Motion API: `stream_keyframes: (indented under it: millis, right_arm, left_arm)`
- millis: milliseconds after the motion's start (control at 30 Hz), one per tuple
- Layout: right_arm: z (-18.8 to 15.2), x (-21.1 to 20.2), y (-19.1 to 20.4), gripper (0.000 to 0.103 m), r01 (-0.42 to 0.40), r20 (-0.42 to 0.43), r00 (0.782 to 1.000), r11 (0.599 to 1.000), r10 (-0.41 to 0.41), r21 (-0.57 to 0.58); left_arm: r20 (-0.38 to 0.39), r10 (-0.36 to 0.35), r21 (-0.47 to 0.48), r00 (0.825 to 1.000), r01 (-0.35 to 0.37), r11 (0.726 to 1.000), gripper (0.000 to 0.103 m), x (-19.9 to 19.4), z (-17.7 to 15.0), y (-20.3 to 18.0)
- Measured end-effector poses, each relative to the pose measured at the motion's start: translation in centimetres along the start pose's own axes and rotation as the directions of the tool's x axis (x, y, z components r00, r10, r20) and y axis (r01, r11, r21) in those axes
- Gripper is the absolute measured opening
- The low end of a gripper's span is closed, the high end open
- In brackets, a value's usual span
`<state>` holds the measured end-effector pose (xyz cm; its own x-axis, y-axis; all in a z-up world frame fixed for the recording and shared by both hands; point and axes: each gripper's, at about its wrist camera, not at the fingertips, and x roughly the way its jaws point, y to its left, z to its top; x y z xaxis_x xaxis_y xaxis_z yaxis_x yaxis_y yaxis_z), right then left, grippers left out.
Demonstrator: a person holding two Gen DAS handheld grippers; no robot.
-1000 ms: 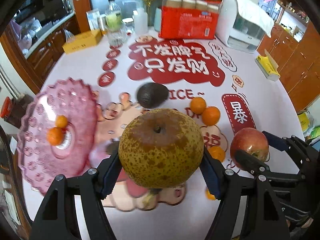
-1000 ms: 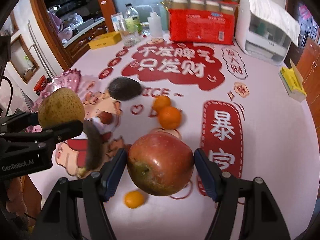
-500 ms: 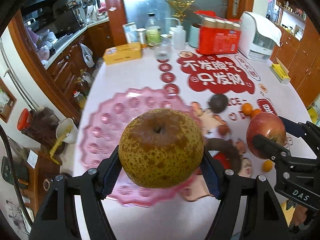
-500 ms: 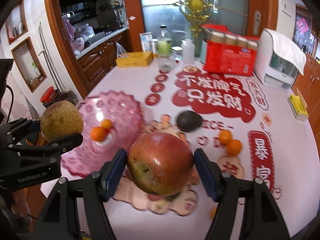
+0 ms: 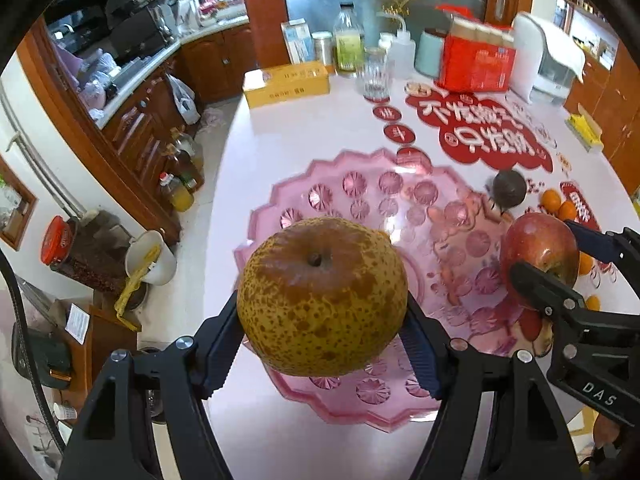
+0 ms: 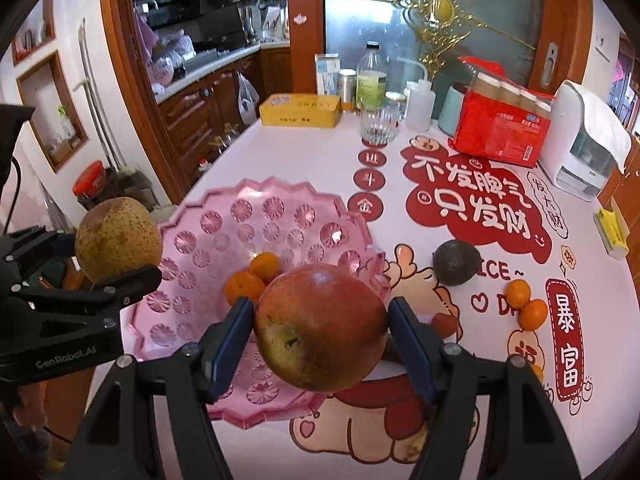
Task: Organize fruits
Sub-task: 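Carry pear and apple over the pink bowl and open both tools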
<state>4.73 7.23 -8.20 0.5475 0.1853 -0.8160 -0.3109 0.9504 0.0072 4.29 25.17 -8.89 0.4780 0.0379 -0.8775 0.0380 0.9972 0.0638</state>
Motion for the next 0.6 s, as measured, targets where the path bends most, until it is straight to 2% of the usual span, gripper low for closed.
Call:
stream_keyframes:
  millis: [167,267,467,600]
  right_arm:
    - [-1.0,2.6,1.0,0.07,0.013,-0.053,0.998,0.999,-0.015,-0.033]
    - [-1.9,3.9,1.7,0.07,0.023,-0.084,0.996,0.997,-0.029,-0.068]
    - [-2.9,4.7,3.4,0.07,0.033,-0.06,0.997,0.988,-0.042,-0.149]
    - [-3.2,5.2,4.0,0.07,0.04,-0.046,0.998,0.983,-0.049,-0.179]
  left_arm:
    - [-0.06,-0.005,0.045,0.998,0.007,0.999,0.072,3.5,-0.5,-0.9]
    - [-0.104,-0.028,0.062,0.994,0.035,0.997,0.072,5.4,-1.1,-1.2]
    - [-0.134,-0.026,0.115,0.991,0.042,0.993,0.072,7.4,-2.1,-2.1]
    - [-0.166,-0.027,0.108,0.986,0.046,0.993,0.072,8.5,-2.2,-2.0]
